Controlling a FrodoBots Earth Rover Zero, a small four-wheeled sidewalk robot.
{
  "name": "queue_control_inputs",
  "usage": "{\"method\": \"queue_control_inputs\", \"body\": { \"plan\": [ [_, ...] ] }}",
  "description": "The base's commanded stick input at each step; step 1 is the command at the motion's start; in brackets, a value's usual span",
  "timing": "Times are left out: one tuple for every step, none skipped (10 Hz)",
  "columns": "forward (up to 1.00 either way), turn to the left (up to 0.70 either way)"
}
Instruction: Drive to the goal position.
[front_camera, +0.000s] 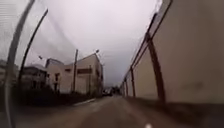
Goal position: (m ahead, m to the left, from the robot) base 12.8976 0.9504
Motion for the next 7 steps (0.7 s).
{"method": "queue_control_inputs", "body": {
  "plan": [
    [0.84, 0.03],
    [0.84, 0.03],
    [0.84, 0.03],
    [0.84, 0.03],
    [0.84, 0.03],
    [0.84, 0.03],
    [0.84, 0.03]
  ]
}}
